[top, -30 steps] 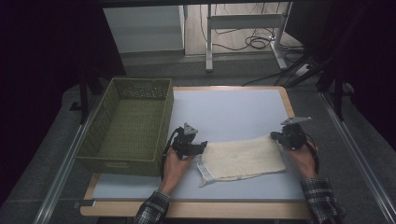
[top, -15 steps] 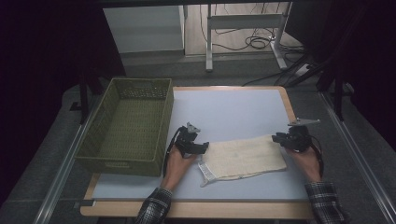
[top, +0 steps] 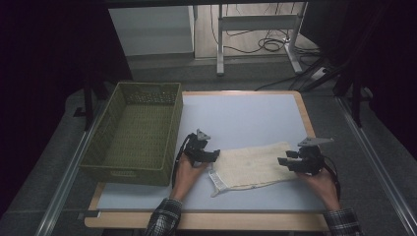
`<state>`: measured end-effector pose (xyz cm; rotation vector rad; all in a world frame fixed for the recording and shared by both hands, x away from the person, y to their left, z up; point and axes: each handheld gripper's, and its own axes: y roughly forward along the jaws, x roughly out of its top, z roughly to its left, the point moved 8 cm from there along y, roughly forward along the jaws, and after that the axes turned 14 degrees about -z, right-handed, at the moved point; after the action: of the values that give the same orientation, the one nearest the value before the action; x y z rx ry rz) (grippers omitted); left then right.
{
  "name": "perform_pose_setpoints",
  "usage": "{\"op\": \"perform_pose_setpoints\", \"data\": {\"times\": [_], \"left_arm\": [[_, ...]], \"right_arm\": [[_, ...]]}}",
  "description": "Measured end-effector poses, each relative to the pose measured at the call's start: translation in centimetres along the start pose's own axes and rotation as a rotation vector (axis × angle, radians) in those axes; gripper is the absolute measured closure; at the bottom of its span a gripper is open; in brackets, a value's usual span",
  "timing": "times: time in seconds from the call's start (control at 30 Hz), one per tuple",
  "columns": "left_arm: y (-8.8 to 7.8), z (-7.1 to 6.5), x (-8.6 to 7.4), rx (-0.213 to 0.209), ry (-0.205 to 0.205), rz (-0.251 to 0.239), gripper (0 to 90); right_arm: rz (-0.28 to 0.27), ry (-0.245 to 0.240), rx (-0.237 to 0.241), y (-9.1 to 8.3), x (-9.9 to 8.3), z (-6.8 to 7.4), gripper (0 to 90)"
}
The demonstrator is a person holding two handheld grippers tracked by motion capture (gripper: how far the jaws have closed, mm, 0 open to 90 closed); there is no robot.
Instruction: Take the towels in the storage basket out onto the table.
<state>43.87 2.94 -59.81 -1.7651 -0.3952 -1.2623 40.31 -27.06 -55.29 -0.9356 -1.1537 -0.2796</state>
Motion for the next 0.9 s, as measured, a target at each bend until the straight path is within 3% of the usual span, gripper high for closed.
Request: {"op": "perform_pose_setpoints", "data": {"times": [0.3, 0.9], "left_arm": [[0.0, 0.0, 0.0, 0.0, -0.004, -0.002, 25.3], [0.0, 0.0, 0.0, 0.0, -0.007, -0.003, 25.3]], "right_arm": [[0.005, -0.026, 0.076, 0.8, -0.6, 3.9, 46.6], [0.06, -0.12, 0.299, 4.7, -0.7, 13.4, 63.5]]}}
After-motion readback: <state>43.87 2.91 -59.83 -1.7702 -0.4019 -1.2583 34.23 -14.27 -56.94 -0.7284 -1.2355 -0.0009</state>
